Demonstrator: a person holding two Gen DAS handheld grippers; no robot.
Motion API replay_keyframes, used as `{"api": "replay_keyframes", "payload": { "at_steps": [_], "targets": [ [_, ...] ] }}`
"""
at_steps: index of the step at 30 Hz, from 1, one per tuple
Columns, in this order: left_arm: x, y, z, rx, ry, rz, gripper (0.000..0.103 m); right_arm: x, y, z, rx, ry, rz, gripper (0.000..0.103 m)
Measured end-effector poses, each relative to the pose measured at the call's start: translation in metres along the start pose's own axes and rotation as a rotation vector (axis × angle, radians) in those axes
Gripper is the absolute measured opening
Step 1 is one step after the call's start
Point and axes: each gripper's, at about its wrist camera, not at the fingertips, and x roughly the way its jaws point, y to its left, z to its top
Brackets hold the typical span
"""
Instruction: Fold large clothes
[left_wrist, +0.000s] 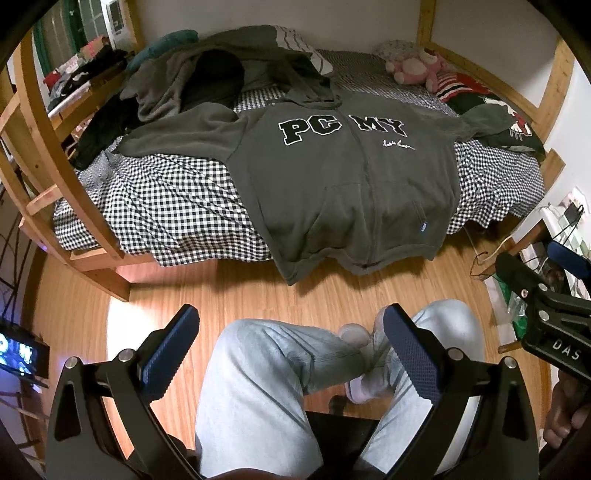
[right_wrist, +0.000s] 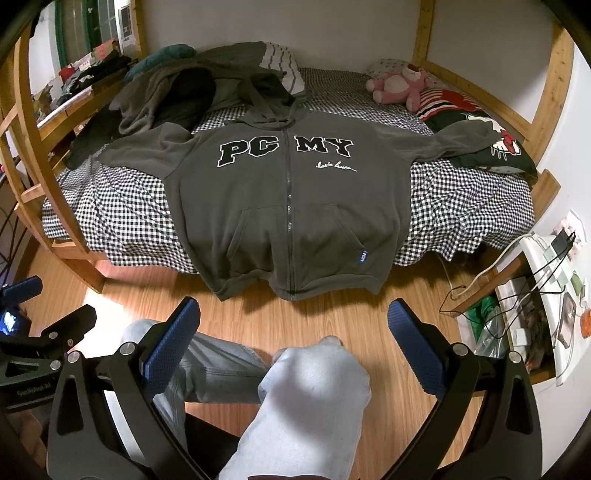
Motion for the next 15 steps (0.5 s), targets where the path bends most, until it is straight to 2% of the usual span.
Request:
{"api": "replay_keyframes", "payload": {
  "at_steps": [15],
  "targets": [
    [0.0006,-0.0035,-0.0009,0.015,0.000,0.004,0.098,0.0012,0.0000,-0.0010,0.001,0.002,0.000,0.100]
  ]
}}
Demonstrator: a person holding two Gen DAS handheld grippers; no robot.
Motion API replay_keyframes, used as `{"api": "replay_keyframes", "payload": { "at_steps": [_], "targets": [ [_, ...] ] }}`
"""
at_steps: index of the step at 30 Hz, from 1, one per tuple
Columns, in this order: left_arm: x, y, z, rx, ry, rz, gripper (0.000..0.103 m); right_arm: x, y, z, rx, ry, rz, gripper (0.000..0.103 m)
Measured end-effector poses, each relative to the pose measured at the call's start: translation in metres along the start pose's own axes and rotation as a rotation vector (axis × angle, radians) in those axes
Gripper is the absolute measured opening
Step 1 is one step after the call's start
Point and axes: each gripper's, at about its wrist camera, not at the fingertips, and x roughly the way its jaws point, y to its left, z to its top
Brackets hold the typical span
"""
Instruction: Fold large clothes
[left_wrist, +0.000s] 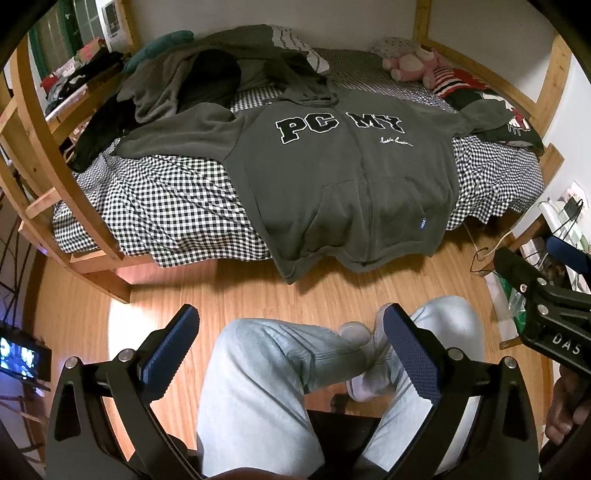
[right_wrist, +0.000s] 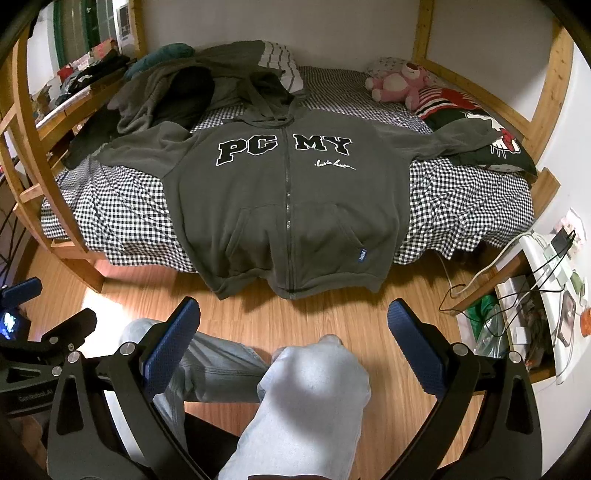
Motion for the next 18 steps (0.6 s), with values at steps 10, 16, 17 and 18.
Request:
{"api": "replay_keyframes", "payload": {
  "at_steps": [10,16,17,18],
  "targets": [
    [0.0000,-0.0013,-0.0007,0.017,0.001,0.007,0.098,0.0019,0.0002,-0.0021,-0.003,0.001,-0.001,0.100],
    [0.0024,-0.0022,0.0001,0.024,0.009,0.011,0.098,0.0026,-0.0001,-0.0021,-0.004,0.004,0.001,0.100],
    [0.0031,-0.0025,0.0004,0.026,0.010,0.012,0.098,0.0033,-0.0008,-0.0014,-0.005,0.006,0.001,0.100],
    [0.0037,-0.0025,0.0011,0.028,0.010,0.013,0.098,0.0039,-0.0016,-0.0012,-0.005,0.008,0.001,0.100]
  ]
}}
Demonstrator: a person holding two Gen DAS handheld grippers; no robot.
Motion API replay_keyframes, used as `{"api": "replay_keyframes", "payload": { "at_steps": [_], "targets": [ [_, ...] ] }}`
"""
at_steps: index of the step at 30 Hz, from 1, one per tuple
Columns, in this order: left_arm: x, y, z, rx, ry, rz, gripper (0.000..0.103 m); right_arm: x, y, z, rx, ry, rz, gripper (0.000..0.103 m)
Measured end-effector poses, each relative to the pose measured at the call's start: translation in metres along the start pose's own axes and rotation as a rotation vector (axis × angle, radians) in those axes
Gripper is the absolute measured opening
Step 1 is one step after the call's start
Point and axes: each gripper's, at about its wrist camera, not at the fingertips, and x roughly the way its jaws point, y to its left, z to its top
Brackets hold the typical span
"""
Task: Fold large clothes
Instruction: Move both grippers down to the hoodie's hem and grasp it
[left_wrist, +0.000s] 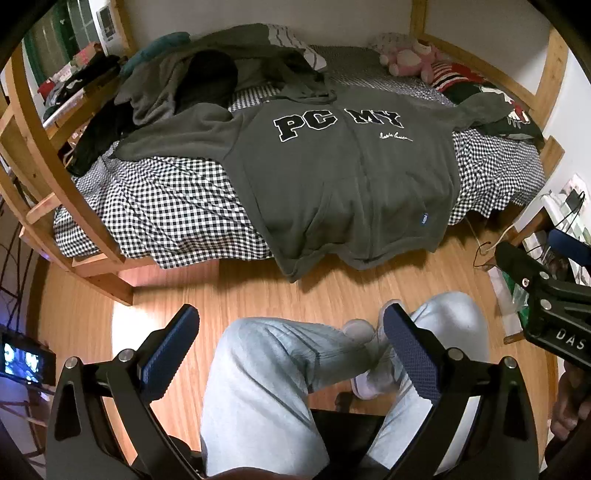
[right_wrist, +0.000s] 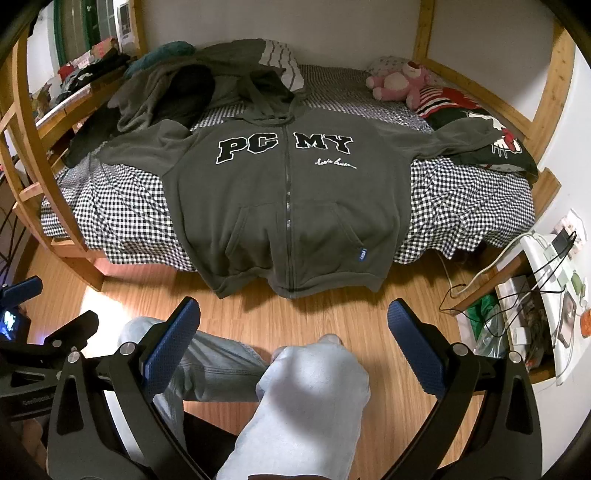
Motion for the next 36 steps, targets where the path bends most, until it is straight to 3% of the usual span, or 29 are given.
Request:
{"api": "replay_keyframes", "payload": {
  "at_steps": [10,18,26,28,31,34,36],
  "targets": [
    [0.025,0.012,0.026,0.001,0.009,0.036,0.098,0.029,-0.001,0.019,-0.003,0.024,0.001,0.100],
    [0.054,0.039,0.065,-0.051,0.021,0.048,0.098,0.067,0.015,0.055,-0.030,0.033,0.019,0.100],
    [0.073,0.067,0.095,-0.088,0.022,0.034,0.098,0.069,0.038,0.093,-0.060,-0.014,0.066,0.100],
    [0.078,0.075,0.098,-0.115,0.030,0.044,0.098,0.069,0.045,0.097,-0.081,-0.022,0.058,0.100],
    [0.084,0.100,0.100,-0.217,0.037,0.001,0.098,0.066,0.061,0.098,-0.176,-0.057,0.078,0.100],
    [0.091,0.131,0.100,-0.362,0.008,-0.097,0.098,0.073,0.080,0.101,-0.259,-0.066,0.102,0.100],
    [0.104,0.146,0.103,-0.393,0.004,-0.096,0.098,0.086,0.094,0.104,-0.299,-0.068,0.129,0.100]
  ]
}}
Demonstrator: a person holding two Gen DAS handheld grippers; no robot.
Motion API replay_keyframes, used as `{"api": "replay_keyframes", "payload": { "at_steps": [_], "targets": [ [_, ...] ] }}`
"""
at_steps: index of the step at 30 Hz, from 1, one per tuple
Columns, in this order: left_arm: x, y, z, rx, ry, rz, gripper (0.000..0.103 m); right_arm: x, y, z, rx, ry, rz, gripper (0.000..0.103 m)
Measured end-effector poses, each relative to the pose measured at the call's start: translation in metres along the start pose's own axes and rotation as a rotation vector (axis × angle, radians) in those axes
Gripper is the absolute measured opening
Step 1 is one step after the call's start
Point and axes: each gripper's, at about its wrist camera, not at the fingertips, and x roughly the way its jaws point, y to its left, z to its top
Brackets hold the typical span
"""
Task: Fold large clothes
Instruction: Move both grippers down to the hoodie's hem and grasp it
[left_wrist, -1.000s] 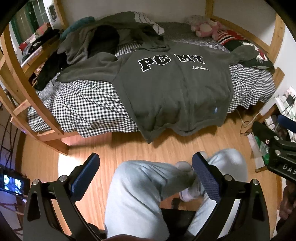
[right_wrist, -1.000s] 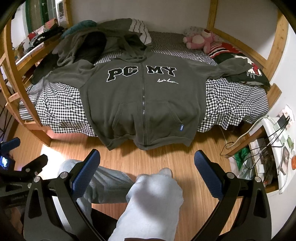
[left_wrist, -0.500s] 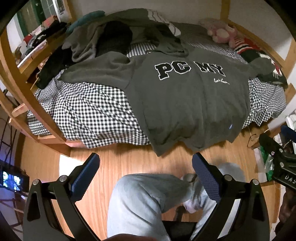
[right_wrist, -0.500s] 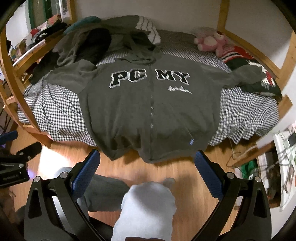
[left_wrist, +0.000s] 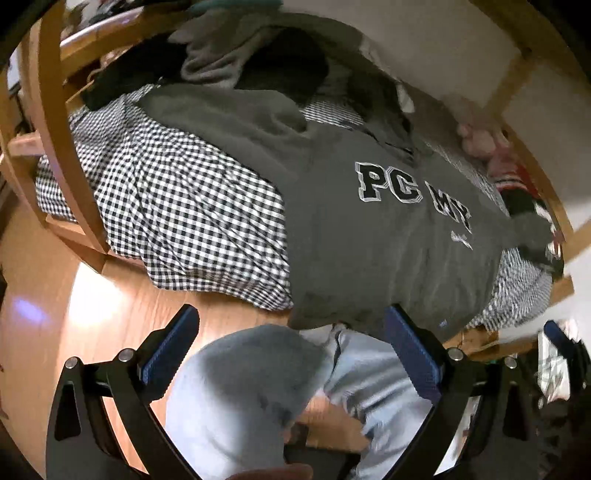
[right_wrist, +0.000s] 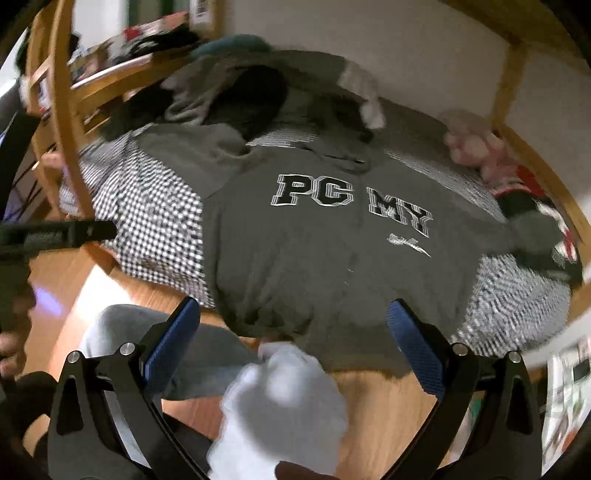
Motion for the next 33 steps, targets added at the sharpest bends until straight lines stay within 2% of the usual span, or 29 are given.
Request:
{"api": "replay_keyframes", "payload": {
  "at_steps": [1,4,6,10,11,12,13,14,17,22,24,27,31,33],
  "targets": [
    [0.005,0.003,0.003,0.004,-0.007,0.016,0.098,0.008,0.004,0.004,-0.009,-0.001,0.011,0.100],
    [0.032,0.011,0.018,0.047,-0.009,0.138,0.098,0.044,0.020,0.018,-0.034,0.006,0.026,0.100],
    [0.052,0.017,0.031,0.062,0.003,0.159,0.098,0.070,0.031,0.029,-0.048,0.005,0.032,0.100],
    [0.089,0.038,0.063,-0.001,0.034,0.105,0.098,0.112,0.049,0.051,-0.065,-0.010,0.072,0.100],
    [0.097,0.044,0.071,-0.023,0.030,0.047,0.098,0.121,0.055,0.057,-0.084,-0.016,0.075,0.100],
    [0.106,0.050,0.080,-0.032,0.036,-0.042,0.098,0.128,0.061,0.061,-0.100,-0.020,0.074,0.100],
    [0.113,0.054,0.085,-0.030,0.052,-0.092,0.098,0.139,0.069,0.067,-0.124,-0.027,0.081,0.100],
    [0.124,0.059,0.096,-0.041,0.073,-0.106,0.098,0.148,0.076,0.072,-0.150,-0.039,0.098,0.100],
    [0.140,0.073,0.123,-0.044,0.036,-0.008,0.098,0.171,0.097,0.087,-0.213,-0.063,0.131,0.100],
    [0.172,0.101,0.165,-0.096,0.035,-0.028,0.098,0.218,0.132,0.115,-0.294,-0.056,0.226,0.100],
    [0.188,0.113,0.182,-0.108,0.041,-0.003,0.098,0.234,0.142,0.125,-0.306,-0.049,0.248,0.100],
    [0.206,0.133,0.204,-0.173,0.047,-0.071,0.098,0.253,0.159,0.140,-0.335,-0.078,0.259,0.100],
    [0.228,0.172,0.229,-0.316,0.055,-0.139,0.098,0.273,0.192,0.155,-0.463,-0.128,0.224,0.100],
    [0.236,0.197,0.243,-0.412,0.037,-0.127,0.098,0.285,0.208,0.162,-0.518,-0.135,0.228,0.100]
  ]
}}
